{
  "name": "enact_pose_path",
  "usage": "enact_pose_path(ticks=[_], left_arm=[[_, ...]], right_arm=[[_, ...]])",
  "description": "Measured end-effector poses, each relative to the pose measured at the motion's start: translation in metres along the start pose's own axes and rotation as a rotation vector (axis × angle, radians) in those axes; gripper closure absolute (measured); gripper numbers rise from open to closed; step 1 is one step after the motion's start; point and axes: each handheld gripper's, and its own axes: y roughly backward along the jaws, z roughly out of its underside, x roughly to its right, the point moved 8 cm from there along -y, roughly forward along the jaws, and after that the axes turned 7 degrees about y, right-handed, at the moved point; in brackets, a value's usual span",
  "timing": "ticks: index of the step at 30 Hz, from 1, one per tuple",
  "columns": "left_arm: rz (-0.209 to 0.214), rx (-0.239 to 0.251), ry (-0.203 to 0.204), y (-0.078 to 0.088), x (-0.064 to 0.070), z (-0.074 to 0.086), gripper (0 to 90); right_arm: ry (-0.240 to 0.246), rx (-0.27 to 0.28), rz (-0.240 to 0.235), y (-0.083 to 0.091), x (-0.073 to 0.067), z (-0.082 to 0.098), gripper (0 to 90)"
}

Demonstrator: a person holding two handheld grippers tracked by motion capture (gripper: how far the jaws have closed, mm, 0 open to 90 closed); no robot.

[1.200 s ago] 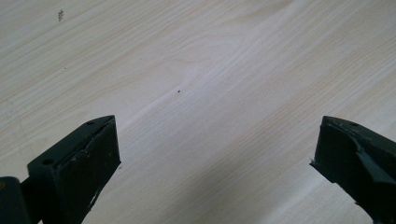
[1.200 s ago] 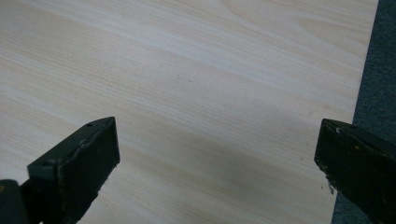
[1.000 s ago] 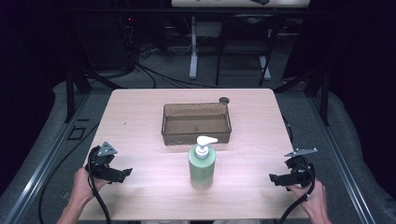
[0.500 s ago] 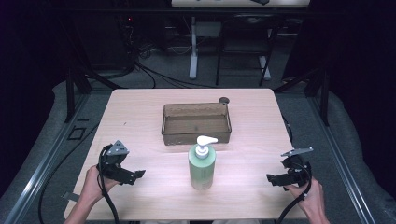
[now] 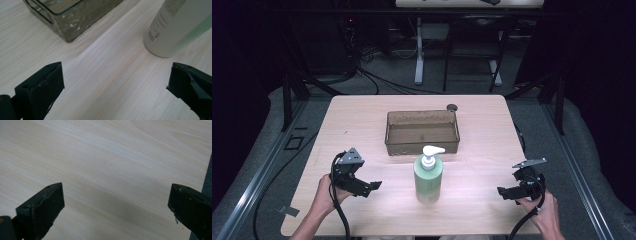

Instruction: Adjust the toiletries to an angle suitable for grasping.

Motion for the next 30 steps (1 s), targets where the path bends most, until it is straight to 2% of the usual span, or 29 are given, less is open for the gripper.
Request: enact_pose_path(ticks=[1,2,5,8,12,13,19,30], left_arm=[[0.004,0.003,-0.004,0.000,0.003,-0.002,0.0],[0.011,0.007,-0.007,0.000,0.006,-0.004,0.0],[0.035,0.009,-0.024,-0.003,0.016,-0.009,0.0],[0.044,0.007,-0.036,-0.005,0.021,-0.011,0.0],[0.066,0.011,-0.055,-0.010,0.031,-0.017,0.0],[0.072,0.014,-0.060,-0.011,0.033,-0.018,0.0],[0.109,0.047,-0.076,-0.014,0.048,-0.029,0.0],[0.136,0.052,-0.111,-0.022,0.067,-0.040,0.0]], right_arm=[[0.002,-0.014,-0.005,0.001,0.000,0.001,0.3],[0.000,-0.002,-0.002,-0.001,0.000,0.000,0.3],[0.001,-0.016,-0.005,0.000,-0.001,0.001,0.3],[0.000,-0.004,-0.001,-0.001,0.000,0.001,0.3],[0.004,-0.015,-0.004,0.000,0.000,0.001,0.3],[0.003,-0.002,0.001,-0.001,0.000,0.001,0.3],[0.005,-0.018,-0.002,0.000,0.001,0.002,0.3],[0.007,-0.022,0.000,-0.002,0.000,0.002,0.4]])
